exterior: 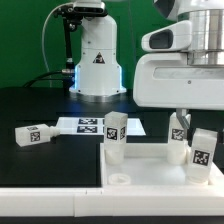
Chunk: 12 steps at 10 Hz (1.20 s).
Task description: Assemble square table
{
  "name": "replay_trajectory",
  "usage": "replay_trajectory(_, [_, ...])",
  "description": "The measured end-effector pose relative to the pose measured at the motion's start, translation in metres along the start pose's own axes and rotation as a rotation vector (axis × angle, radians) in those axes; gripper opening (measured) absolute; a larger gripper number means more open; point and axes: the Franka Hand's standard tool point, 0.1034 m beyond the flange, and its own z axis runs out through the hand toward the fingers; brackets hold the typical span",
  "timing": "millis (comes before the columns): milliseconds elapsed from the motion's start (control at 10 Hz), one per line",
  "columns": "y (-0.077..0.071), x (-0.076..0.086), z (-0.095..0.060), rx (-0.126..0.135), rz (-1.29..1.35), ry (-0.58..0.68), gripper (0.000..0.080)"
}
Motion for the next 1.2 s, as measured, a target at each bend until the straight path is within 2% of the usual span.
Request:
replay_trajectory(200, [0.0022, -0.0030, 0.0003, -0.010, 0.353, -0.015, 0.0291])
replay_trajectory(400, [0.0070, 0.0000, 0.0010, 0.026, 0.677, -0.067, 0.0291])
replay_trajectory(500, [0.0085, 0.0001, 0.0011, 0.036, 0.773, -0.082, 0.0291])
replay_trajectory(600, [0.0070, -0.0016, 0.0011, 0.033, 0.801, -0.083, 0.0291])
replay_trajectory(700, [0.0066, -0.0024, 0.0006, 0.025, 0.736, -0.081, 0.0291])
replay_trajectory(800, [0.0037, -0.0078, -0.0001, -0.016, 0.566, -0.069, 0.0388])
replay_trajectory(900, [0.0017, -0.0094, -0.0001, -0.013, 0.452, -0.067, 0.0388])
replay_trajectory(1000, [0.0018, -0.0084, -0.0017, -0.011, 0.217, -0.061, 0.0571])
replay_trajectory(1100, [0.0019, -0.0094, -0.0028, -0.012, 0.110, -0.071, 0.0571])
replay_trajectory(1200, [0.0028, -0.0090, -0.0022, -0.011, 0.052, -0.070, 0.0635])
